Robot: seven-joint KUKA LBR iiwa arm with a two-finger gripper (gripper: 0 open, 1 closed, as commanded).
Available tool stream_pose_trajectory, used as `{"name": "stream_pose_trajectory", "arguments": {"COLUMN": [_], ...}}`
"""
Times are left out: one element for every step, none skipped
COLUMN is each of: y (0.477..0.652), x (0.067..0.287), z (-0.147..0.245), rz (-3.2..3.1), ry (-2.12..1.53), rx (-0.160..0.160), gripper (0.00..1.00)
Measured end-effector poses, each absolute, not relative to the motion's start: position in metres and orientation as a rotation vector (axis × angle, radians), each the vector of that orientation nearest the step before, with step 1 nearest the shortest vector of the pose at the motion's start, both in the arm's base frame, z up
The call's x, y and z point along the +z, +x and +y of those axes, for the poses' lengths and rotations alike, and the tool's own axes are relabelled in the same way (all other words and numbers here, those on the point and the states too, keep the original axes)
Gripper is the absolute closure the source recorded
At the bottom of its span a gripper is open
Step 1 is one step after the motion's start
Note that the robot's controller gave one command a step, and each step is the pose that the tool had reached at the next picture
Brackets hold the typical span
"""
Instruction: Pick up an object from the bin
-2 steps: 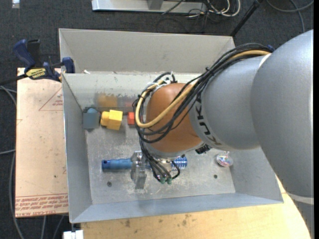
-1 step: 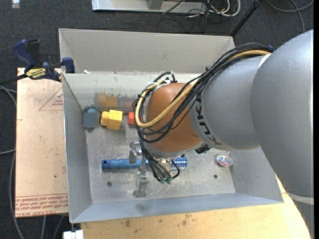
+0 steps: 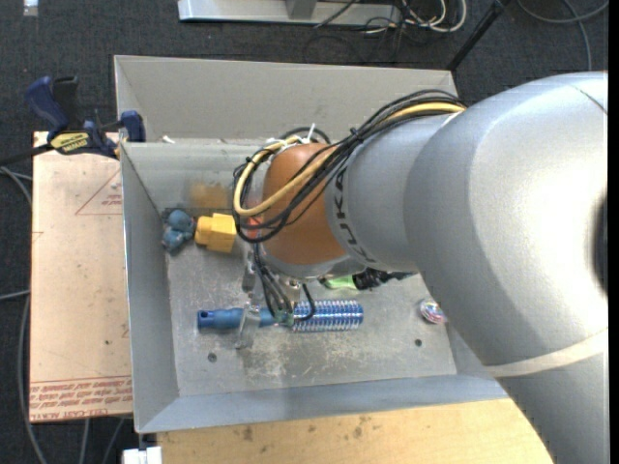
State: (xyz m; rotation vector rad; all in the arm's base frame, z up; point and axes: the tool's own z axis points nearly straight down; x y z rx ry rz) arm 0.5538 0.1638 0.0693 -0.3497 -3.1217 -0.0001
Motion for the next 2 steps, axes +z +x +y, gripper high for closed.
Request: {"name": "stream_pose_trajectory", "arguments": {"y": [0.554,0.509], "x": [0.072,0.214], "z": [0.164,0.189], "rz": [-3.123,-3.127], "ry": [-0.349,-0.353], "rx": [-0.002,-0.007], "gripper": [1.00,1.00]}}
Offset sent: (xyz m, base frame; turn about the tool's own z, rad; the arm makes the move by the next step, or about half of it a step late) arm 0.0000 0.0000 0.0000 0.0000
